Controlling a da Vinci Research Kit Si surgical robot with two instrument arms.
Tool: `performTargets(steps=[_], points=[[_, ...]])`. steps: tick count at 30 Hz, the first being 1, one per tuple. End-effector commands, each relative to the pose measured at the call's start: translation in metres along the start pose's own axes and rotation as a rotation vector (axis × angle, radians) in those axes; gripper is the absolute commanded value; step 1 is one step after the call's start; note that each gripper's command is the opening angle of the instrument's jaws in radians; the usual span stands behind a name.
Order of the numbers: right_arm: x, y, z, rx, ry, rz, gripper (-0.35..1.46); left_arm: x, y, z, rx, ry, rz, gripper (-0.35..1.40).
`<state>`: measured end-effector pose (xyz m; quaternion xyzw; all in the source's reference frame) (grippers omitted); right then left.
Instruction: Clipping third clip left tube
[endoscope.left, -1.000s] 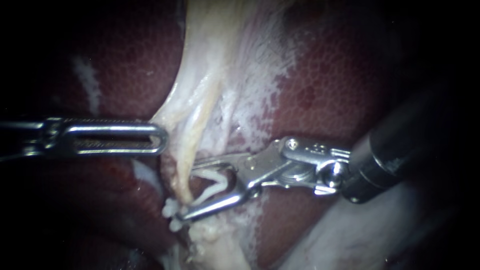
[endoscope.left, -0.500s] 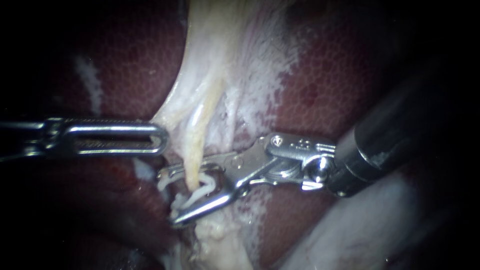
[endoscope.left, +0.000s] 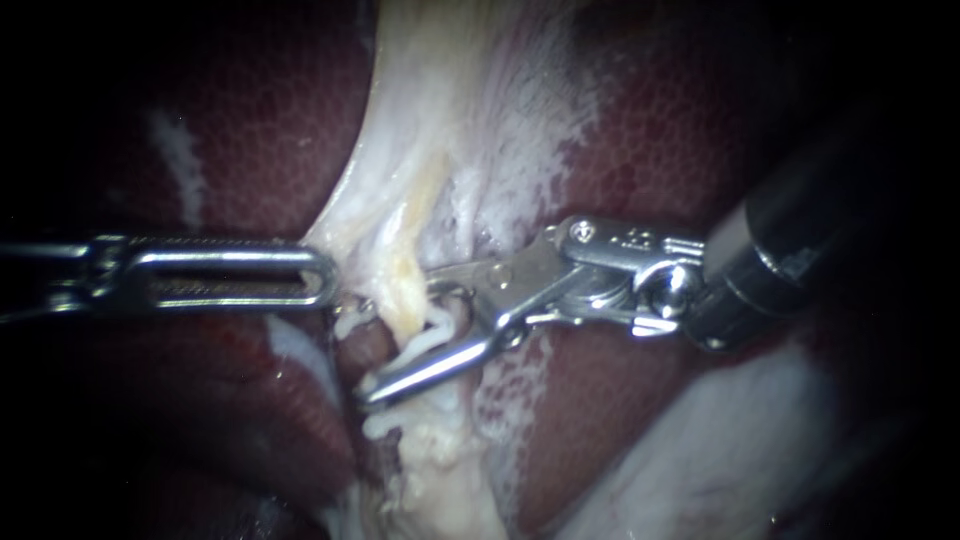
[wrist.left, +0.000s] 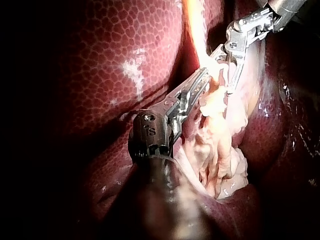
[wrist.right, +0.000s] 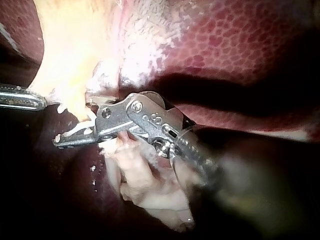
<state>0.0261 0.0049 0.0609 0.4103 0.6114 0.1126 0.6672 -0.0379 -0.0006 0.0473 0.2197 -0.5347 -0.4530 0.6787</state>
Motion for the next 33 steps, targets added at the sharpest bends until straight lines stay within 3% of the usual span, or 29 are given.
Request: performTargets(steps=[1, 5, 9, 11, 13, 19, 33], points=[[0.0, 0.0, 0.0, -0.003, 0.001, 0.001, 0.51, 0.0, 0.0, 0.0, 0.0, 0.0, 0.0, -0.35], [-0.0002, 0.0001, 0.0, -0.003, 0.001, 0.0, 0.5, 0.0, 0.0, 0.0, 0.0, 0.0, 0.0, -0.35], [-0.0003, 0.0003, -0.0003, -0.003, 0.0, 0.0, 0.37, 0.0, 0.0, 0.0, -0.001, 0.0, 0.0, -0.35], [-0.0006, 0.0004, -0.0006, -0.002, 0.0, 0.011, 0.03, 0.0, 0.0, 0.0, -0.001, 0.0, 0.0, -0.35], [-0.0008, 0.0005, -0.0011, -0.002, 0.005, 0.082, -0.35, 0.0, 0.0, 0.0001, -0.001, 0.0, 0.0, -0.35], [-0.0011, 0.0012, -0.0019, -0.022, 0.007, 0.082, -0.35, 0.0001, 0.0, 0.0001, -0.001, 0.0, 0.0, -0.35], [-0.0018, 0.0011, -0.0015, -0.027, 0.006, 0.084, -0.35, 0.0001, 0.0, 0.0001, -0.001, 0.0, 0.001, -0.35]])
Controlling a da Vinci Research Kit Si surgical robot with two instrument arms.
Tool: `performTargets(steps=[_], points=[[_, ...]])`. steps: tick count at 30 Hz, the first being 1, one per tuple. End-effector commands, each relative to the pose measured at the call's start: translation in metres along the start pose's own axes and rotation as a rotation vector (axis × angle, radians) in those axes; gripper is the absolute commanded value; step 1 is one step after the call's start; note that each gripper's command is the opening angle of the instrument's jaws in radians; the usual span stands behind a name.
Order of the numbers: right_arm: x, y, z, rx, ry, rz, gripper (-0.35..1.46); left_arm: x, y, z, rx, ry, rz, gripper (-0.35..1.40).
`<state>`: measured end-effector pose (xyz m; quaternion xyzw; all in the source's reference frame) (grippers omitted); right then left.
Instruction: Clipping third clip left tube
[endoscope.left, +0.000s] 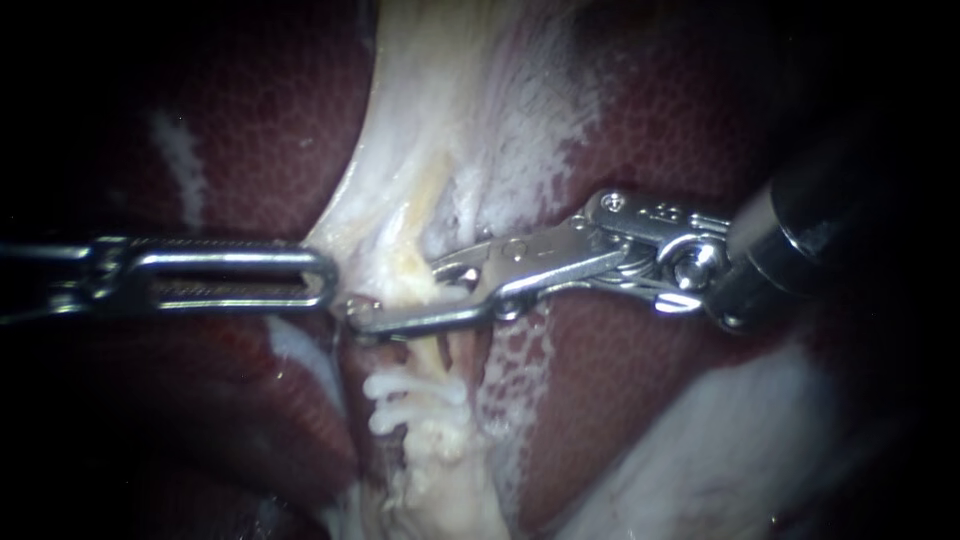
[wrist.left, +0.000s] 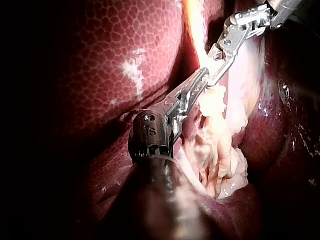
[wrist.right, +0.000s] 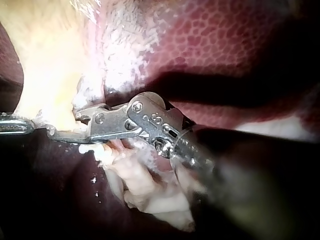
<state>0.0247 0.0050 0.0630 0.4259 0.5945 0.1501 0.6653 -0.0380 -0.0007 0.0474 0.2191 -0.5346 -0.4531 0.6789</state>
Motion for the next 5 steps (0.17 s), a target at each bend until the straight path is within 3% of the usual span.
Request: performTargets(steps=[1, 5], points=[[-0.0001, 0.0, 0.0001, 0.0, -0.001, 0.0, -0.35, 0.0, 0.0, 0.0, 0.0, 0.0, 0.0, -0.35], [-0.0003, 0.0, 0.0002, 0.0, -0.001, 0.005, -0.35, 0.0, 0.0, 0.0, 0.0, 0.0, 0.0, -0.35]])
